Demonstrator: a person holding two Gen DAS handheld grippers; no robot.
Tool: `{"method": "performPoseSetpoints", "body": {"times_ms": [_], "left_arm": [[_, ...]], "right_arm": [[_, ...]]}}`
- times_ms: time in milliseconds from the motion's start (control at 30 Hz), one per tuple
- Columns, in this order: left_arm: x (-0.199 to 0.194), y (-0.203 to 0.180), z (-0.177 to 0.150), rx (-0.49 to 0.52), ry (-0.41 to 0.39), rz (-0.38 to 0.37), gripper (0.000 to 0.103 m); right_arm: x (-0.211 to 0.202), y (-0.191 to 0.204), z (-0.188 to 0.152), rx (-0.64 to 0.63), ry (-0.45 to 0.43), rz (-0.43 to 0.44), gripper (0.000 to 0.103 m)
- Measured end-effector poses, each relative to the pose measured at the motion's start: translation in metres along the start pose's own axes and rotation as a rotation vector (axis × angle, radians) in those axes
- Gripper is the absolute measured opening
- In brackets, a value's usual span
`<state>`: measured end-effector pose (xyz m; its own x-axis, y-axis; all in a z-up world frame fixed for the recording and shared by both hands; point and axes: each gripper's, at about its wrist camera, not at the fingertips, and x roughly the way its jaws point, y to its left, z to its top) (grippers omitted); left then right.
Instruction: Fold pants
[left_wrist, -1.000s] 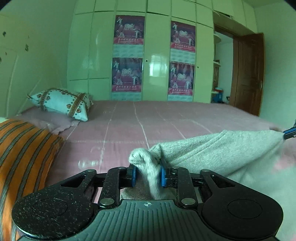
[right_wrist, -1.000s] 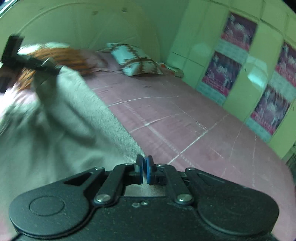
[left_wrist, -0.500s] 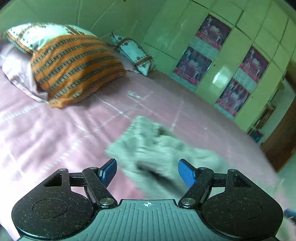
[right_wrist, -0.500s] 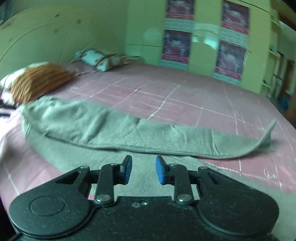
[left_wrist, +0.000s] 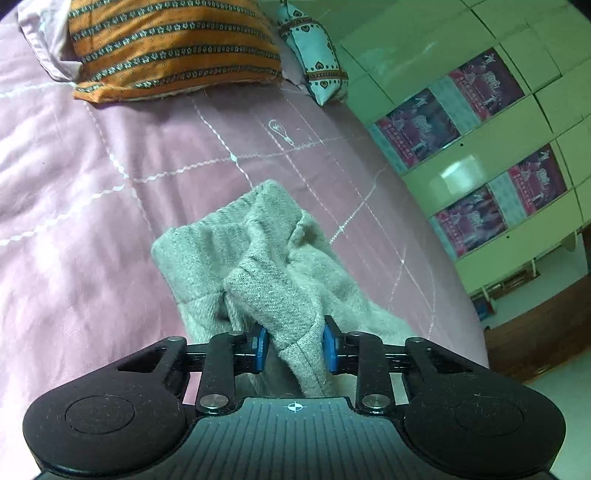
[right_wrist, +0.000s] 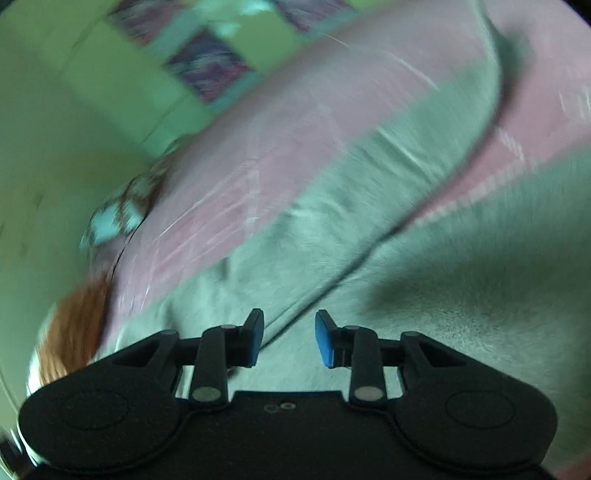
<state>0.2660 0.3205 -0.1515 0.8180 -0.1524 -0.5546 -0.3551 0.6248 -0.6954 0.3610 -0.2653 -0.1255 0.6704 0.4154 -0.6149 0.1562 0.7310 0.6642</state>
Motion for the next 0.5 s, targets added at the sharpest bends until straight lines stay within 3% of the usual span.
{"method": "performPoseSetpoints", "body": {"times_ms": [133, 200, 233, 300, 400, 467, 500], "left_arm": [[0.009, -0.003, 0.011, 0.033, 0.017, -0.041, 0.026], [0.017, -0.008, 0.023, 0.059, 0.032, -0.045, 0.024], [0.021, -0.012, 0.032, 0.07, 0.037, -0.05, 0.022], [0.022, -0.025, 0.058, 0.094, 0.014, -0.104, 0.021], [-0.004, -0.049, 0.088, 0.173, -0.073, -0.321, 0.021], [-0.012, -0.043, 0.093, 0.216, -0.049, -0.317, 0.021], [-0.01, -0.03, 0.091, 0.214, -0.008, -0.283, 0.021]], "right_arm": [[0.033, -0.024, 0.019, 0.157, -0.006, 0.04, 0.021], [0.042, -0.028, 0.03, 0.188, -0.012, 0.02, 0.011], [0.045, -0.025, 0.033, 0.168, -0.009, -0.005, 0.0], [0.033, -0.005, 0.04, 0.071, -0.044, 0.027, 0.0], [-0.038, 0.046, 0.039, -0.114, -0.217, 0.178, 0.0], [-0.08, 0.061, 0.023, -0.205, -0.278, 0.231, 0.0], [-0.089, 0.062, 0.013, -0.235, -0.267, 0.228, 0.0]]}}
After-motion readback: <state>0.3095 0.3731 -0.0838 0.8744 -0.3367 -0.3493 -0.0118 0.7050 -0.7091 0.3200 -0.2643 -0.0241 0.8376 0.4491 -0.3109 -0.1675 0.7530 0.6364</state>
